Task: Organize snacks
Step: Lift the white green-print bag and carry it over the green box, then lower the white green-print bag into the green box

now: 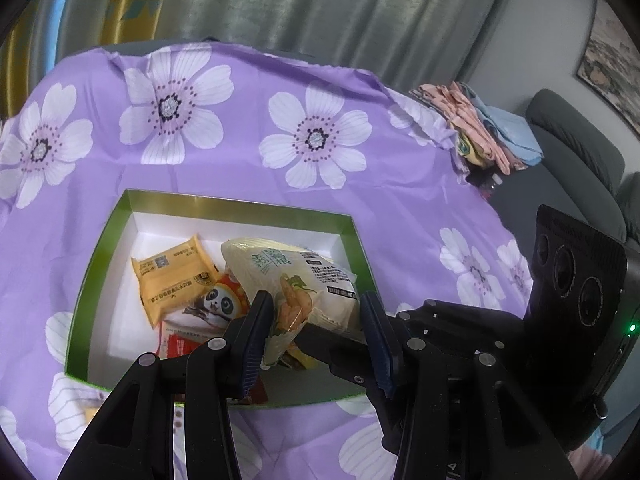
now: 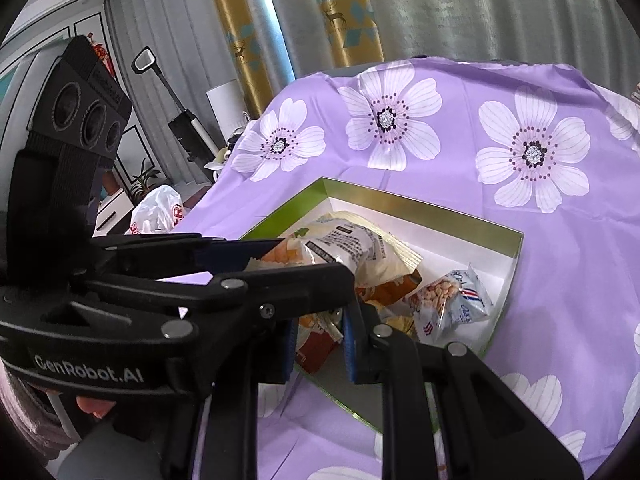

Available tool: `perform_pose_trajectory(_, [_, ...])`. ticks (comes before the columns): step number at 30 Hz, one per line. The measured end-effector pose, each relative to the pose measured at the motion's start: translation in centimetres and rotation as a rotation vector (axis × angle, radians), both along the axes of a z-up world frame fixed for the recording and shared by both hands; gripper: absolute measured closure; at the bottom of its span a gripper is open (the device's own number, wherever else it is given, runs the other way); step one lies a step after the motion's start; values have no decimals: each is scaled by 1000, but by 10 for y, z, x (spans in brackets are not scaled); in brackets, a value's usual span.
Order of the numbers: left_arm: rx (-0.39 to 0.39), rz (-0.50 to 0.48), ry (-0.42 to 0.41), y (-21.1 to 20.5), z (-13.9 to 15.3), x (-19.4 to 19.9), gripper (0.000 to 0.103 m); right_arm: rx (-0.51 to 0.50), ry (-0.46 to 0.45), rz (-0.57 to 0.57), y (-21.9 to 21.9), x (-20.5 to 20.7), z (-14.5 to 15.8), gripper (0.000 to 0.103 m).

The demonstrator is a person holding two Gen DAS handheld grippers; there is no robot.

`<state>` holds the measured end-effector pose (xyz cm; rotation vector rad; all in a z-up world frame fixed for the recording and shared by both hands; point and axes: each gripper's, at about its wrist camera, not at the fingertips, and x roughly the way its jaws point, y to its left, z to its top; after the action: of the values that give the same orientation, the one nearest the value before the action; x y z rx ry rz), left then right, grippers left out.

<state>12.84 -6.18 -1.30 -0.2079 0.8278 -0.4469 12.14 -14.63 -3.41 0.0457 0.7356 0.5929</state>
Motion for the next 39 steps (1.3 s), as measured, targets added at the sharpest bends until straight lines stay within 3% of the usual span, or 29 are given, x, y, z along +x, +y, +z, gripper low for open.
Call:
perform_pose_trajectory(24, [4,14,74,4,-36,21,57,-33,79,-5,6,25,-30,83])
perform_pose_trajectory(39, [16,12,81,3,-40,23,57,-40,101,-10,6,27,-34,82])
